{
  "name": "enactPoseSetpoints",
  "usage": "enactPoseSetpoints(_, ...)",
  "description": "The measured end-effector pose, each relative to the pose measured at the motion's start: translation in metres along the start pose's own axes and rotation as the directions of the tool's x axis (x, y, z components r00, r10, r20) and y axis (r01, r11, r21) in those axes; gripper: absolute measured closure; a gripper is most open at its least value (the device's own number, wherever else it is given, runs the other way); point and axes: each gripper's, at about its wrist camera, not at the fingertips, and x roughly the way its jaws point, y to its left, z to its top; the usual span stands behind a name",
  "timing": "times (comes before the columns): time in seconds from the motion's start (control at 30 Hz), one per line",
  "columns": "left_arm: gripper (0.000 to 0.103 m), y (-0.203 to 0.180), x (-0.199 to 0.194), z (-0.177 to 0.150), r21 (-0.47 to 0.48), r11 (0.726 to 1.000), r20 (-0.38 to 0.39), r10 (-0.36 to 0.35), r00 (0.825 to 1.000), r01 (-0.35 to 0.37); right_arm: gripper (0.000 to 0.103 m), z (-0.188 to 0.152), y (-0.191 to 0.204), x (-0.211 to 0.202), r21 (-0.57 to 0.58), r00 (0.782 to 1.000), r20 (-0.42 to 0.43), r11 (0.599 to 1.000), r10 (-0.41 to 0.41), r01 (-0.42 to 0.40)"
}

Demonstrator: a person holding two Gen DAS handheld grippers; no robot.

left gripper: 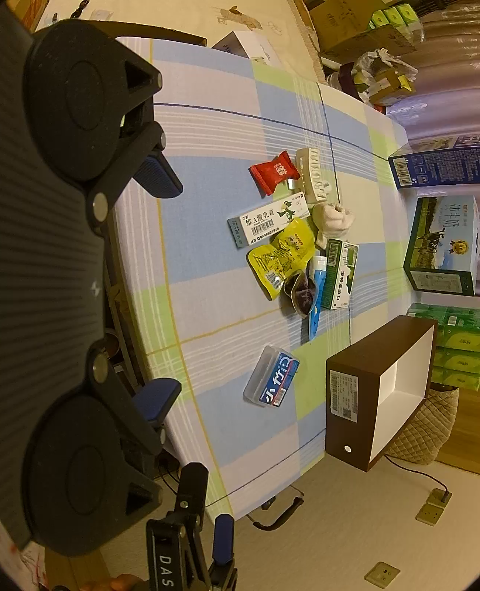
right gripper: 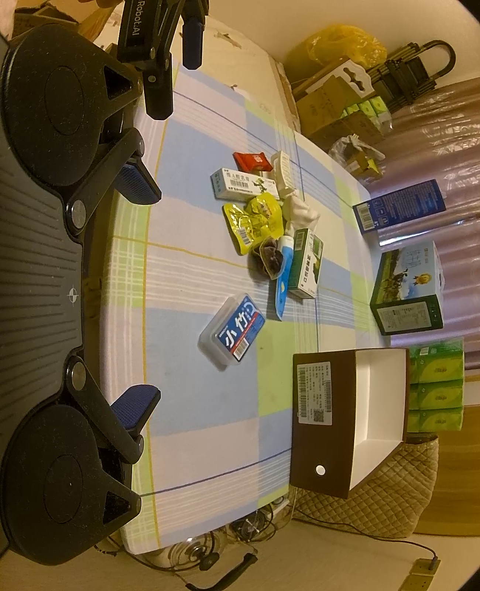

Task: Organize objects
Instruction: 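Move both tools toward the scattered items on the table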

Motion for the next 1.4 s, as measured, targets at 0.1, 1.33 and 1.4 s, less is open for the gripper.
enactPoseSetpoints(0.1, 0.001, 0.000, 0.002, 0.001, -0.001, 1.000, -0.002, 0.000, 1.000, 0.000, 0.002, 0.004, -0.001, 0.004, -0.002, 1.000, -0.005, 1.000, 0.001, -0.001)
enactPoseSetpoints(1.33, 0.001, 0.001, 0.024, 0.024, -0.040, 0.999, -0.031, 0.022, 0.999, -0.023, 0.002, 0.028, -0.014, 0.030, -0.028, 0.999, -0.032, 0.999, 0.037, -0.038)
enactPoseSetpoints(1.4, 0.001, 0.002, 0.026, 0.027, -0.045, 0.999, -0.029, 0.026, 0.999, -0.027, 0.002, 0.031, -0.015, 0.031, -0.032, 0.999, -0.032, 0.999, 0.039, -0.040)
